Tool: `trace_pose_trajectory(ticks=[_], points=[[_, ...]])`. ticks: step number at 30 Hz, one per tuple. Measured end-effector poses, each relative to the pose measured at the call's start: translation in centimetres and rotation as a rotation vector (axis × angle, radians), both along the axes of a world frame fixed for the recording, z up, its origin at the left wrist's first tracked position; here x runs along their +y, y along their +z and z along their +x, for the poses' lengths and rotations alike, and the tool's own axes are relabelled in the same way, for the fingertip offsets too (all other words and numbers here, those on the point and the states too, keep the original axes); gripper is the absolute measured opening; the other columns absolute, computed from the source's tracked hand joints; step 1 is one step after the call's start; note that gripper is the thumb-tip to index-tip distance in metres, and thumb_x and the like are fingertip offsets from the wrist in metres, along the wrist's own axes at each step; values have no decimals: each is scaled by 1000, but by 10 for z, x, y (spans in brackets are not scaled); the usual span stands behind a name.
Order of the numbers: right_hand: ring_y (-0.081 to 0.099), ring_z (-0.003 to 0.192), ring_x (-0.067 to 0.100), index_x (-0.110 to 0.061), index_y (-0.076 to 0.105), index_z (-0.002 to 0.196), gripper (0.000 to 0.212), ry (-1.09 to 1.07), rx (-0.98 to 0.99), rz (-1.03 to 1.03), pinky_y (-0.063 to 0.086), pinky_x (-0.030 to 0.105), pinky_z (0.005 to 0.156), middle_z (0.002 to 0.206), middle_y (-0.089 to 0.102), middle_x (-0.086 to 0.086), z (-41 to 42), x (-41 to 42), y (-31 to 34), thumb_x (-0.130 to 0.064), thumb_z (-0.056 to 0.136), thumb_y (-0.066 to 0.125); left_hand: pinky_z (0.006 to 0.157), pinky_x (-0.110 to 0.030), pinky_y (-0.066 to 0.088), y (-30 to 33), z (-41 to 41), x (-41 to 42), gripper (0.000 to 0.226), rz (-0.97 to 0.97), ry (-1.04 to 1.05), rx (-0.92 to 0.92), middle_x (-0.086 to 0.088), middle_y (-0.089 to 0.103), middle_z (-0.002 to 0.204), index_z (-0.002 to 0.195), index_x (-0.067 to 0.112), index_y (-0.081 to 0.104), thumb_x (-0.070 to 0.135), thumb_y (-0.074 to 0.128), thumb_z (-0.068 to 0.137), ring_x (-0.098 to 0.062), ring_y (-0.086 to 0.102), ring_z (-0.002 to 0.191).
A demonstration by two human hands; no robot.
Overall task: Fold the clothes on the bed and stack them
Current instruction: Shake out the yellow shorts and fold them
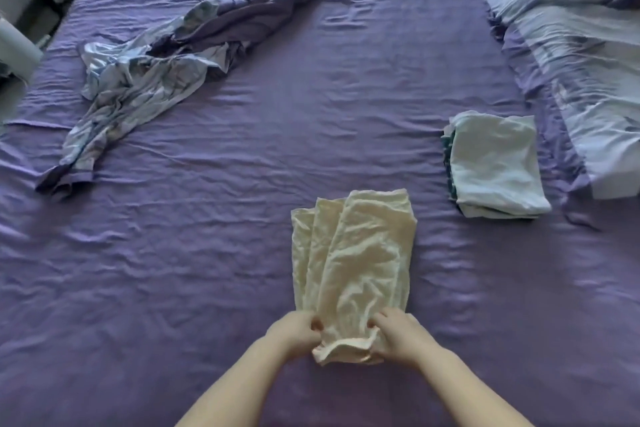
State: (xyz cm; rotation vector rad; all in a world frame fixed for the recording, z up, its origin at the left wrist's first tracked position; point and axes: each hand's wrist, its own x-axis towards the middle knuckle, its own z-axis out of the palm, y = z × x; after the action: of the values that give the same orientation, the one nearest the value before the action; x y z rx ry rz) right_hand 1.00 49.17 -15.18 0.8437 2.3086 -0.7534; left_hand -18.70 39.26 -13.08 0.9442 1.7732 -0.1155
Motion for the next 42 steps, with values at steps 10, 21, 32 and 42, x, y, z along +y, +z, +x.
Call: trace_pose_trajectory(ticks=[10,21,32,42], points=[[45,118,21,-15,54,120,29,-77,293,115,36,28,97,125,53,1,-61,99,-27,-23,93,47,78,-29,48,-56,-9,70,28,242,520,267,2,66,113,108,22,65,16,43,92,-18,60,102],[50,110,28,-14,49,110,32,-87,89,423,34,37,90,115,59,7,-148,184,-52,-38,90,49,75,-31,48,-88,-12,92,24,279,432,444,9,59,114,115,32,56,33,43,94,-17,59,101],[59,88,11,-41,57,102,25,-396,434,-27,37,32,88,85,64,-23,-93,205,-30,-28,81,60,89,-30,43,-72,-28,204,42,650,286,256,7,54,128,124,23,57,3,42,89,-16,52,114],[61,82,5,-41,51,117,57,-421,530,-333,46,25,71,99,67,-15,-83,220,-20,2,79,47,52,-26,48,-47,-51,213,14,333,183,-43,8,56,73,83,25,66,20,55,76,-13,54,58]])
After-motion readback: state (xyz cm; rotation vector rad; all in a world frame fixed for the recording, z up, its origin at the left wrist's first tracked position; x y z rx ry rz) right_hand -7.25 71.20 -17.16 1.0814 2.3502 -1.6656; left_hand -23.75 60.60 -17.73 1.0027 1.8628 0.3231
